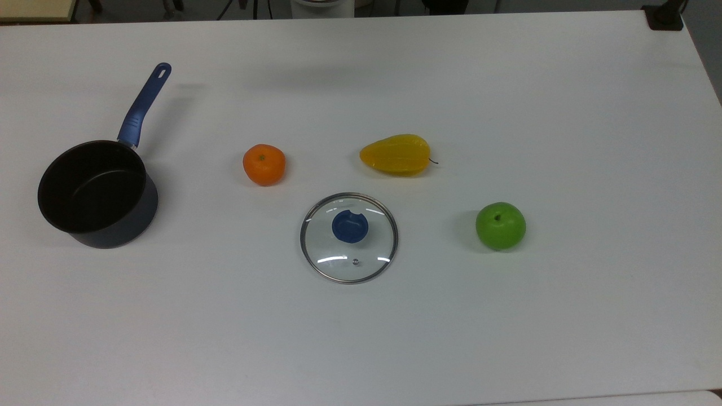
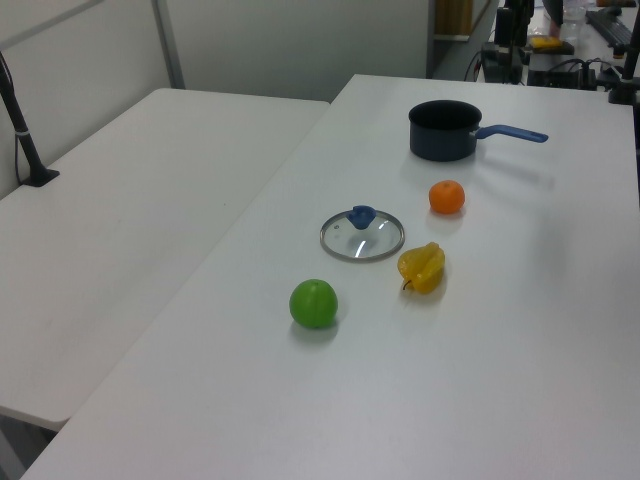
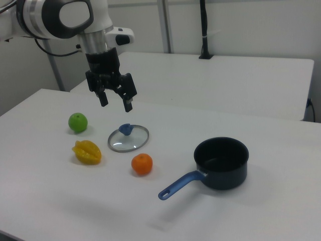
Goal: Close lid
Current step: 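Move the open gripper down toward the blue knob of the glass lid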
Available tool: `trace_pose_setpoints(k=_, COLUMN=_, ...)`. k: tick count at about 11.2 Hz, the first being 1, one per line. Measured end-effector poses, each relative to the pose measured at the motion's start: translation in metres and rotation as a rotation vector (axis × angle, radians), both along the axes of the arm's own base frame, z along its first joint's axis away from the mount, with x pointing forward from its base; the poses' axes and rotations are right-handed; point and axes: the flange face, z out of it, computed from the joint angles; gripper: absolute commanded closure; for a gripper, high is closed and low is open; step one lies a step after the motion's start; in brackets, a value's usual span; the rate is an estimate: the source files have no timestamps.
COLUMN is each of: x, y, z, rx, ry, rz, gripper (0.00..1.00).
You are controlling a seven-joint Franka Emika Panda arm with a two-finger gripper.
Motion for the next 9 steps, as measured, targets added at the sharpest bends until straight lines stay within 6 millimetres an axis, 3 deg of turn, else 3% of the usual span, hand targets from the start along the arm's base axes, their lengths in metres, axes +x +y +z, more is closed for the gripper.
trace_pose_setpoints(k=9, x=0.0038, y=0.0075, z=0.0008, rx=0.000, ry=-0.021, rz=0.015, gripper=0.00)
